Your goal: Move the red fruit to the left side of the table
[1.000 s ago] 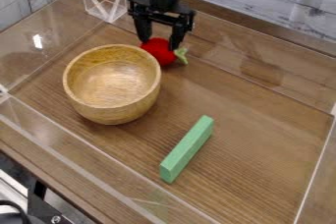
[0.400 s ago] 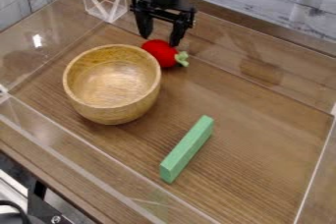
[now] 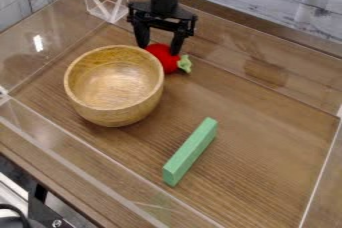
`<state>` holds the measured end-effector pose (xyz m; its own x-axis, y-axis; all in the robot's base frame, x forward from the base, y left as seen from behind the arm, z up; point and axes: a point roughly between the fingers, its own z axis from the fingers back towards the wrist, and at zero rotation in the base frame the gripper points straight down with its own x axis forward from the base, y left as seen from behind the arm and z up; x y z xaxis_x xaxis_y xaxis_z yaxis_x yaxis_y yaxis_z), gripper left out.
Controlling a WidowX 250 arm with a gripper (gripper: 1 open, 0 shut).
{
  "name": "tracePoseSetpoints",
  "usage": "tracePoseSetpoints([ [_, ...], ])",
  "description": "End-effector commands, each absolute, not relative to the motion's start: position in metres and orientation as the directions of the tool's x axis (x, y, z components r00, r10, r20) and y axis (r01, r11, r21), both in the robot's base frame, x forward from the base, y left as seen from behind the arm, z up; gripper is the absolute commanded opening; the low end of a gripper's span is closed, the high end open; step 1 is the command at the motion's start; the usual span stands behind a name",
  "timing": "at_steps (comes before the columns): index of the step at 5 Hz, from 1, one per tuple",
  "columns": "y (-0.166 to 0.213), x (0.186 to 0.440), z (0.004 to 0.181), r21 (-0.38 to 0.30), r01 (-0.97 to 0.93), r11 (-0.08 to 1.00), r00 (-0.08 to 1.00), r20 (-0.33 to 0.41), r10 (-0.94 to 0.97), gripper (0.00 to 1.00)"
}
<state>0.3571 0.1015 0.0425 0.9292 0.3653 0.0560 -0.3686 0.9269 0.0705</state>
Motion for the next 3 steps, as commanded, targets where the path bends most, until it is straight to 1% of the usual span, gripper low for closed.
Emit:
tracePoseSetpoints([
  [1, 0.1019, 0.3671, 0.0587, 0.063, -0.429, 0.901, 0.899, 0.124, 0.42, 1.0],
  [2, 0.1016, 0.3723, 0.0523, 0.058, -0.487, 0.872, 0.87, 0.126, 0.477, 1.0],
  [3, 0.1071, 0.372, 0.0538, 0.055, -0.48, 0.876, 0.873, 0.127, 0.471, 0.0],
])
